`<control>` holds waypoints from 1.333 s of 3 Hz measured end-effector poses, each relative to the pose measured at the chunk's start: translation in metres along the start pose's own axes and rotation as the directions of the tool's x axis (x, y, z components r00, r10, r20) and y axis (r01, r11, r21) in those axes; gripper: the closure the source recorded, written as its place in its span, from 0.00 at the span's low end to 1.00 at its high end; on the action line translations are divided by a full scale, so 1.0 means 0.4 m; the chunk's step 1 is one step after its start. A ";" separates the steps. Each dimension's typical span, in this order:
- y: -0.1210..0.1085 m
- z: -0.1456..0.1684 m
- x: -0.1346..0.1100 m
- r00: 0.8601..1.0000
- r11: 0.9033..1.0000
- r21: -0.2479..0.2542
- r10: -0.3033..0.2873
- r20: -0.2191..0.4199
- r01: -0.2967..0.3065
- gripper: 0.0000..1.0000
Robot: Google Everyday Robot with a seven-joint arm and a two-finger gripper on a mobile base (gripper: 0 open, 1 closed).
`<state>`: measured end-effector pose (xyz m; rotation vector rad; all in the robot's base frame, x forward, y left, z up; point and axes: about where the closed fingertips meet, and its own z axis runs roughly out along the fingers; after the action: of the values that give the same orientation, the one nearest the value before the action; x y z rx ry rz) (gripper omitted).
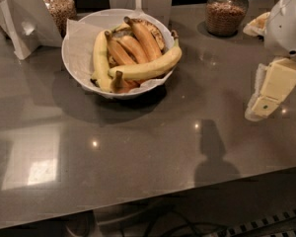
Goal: Pick banana from white bowl
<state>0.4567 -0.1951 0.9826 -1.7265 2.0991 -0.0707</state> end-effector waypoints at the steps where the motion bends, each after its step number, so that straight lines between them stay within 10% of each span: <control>1: -0.052 0.023 -0.092 0.989 0.998 0.036 -0.055 0.138 0.051 0.00; 4: -0.137 0.088 -0.359 0.877 0.976 0.082 -0.216 0.430 0.200 0.00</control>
Offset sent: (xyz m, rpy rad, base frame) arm 0.0818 0.0994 0.0297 0.3564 -0.2195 0.2621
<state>0.5401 -0.0636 1.0077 -1.7474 1.5753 0.2010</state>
